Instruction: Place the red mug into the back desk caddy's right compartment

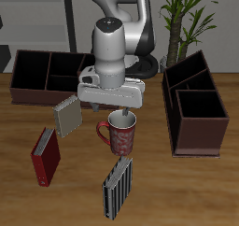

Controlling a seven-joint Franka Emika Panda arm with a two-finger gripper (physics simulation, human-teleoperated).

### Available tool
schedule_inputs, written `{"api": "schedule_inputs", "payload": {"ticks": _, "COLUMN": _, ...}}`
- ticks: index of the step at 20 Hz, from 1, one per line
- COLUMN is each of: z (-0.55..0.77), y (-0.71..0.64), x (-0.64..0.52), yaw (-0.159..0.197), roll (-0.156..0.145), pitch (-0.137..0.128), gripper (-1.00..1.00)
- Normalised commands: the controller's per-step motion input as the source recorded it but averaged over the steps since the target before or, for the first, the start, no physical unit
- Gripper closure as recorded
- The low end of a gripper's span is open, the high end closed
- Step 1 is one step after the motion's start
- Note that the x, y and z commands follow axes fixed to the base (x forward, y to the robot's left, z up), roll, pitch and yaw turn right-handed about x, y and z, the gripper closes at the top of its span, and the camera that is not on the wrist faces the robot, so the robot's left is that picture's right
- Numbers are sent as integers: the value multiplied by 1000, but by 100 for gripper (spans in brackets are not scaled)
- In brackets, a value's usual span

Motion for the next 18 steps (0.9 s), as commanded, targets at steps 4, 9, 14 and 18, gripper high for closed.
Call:
{"api": "schedule_inputs", "payload": {"ticks": 4, "z": -255, "y": 100, "x": 42, "yaw": -7, "roll": 16, "pitch": 28, "gripper": -100}}
{"api": "schedule_inputs", "payload": {"ticks": 9, "z": -290, "y": -29, "x": 61, "yaw": -32, "roll": -16, "pitch": 38, "gripper": -100}}
{"api": "schedule_inputs", "payload": {"ticks": 14, "z": -216, "y": -16, "x": -5, "yaw": -18, "roll": -4, "pitch": 28, "gripper": 100}}
{"api": "schedule_inputs", "payload": {"ticks": 18, "z": -29, "y": 23, "x": -12, "yaw": -6, "roll": 1, "pitch": 6, "gripper": 100}}
